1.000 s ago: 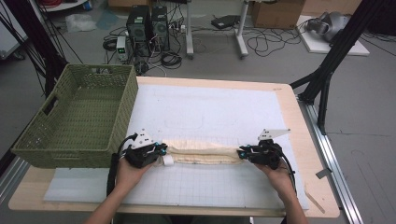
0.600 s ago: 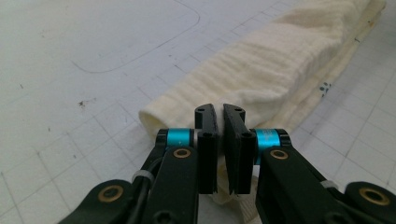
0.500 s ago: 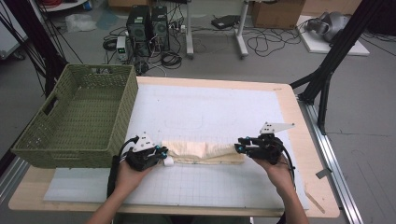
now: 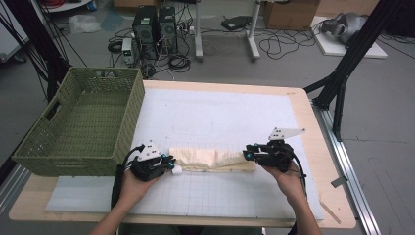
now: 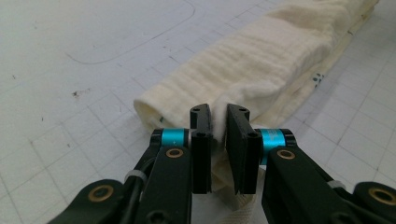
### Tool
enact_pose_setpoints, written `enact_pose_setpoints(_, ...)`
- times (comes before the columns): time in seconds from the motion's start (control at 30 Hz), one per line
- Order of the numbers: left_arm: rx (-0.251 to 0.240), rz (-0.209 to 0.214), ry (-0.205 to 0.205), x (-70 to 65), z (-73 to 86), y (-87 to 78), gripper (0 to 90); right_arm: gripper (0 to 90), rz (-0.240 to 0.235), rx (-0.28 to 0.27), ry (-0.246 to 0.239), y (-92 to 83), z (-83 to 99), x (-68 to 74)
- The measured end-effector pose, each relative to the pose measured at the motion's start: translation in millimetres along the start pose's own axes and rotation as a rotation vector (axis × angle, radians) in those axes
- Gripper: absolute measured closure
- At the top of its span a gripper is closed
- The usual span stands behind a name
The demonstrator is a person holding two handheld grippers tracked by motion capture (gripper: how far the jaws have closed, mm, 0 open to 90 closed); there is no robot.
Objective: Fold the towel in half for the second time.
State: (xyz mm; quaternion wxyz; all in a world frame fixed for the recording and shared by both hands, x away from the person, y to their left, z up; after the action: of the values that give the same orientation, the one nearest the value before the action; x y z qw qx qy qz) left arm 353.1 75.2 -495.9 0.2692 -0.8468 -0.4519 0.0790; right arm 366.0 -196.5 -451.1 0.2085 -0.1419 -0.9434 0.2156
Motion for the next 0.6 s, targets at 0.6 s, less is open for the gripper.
enact_pose_setpoints(0.6,0.000,0.006,-0.013,4.2,4.1,-5.9,78.7,70.9,0.015,0.054,0.068,0.4,39.9,-8.1)
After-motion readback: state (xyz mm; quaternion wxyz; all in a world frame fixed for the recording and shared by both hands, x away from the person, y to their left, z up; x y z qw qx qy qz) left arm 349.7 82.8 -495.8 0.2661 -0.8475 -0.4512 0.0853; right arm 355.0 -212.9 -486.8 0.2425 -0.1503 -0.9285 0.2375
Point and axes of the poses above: each handheld gripper's, and its own axes: y roughly forward along the jaws, z roughly out of its underside, x roughly to its left, the point moved 10 cm from there along y, roughly forward along the jaws, and after that the axes turned 15 degrees about -z, right-handed, at the moved point
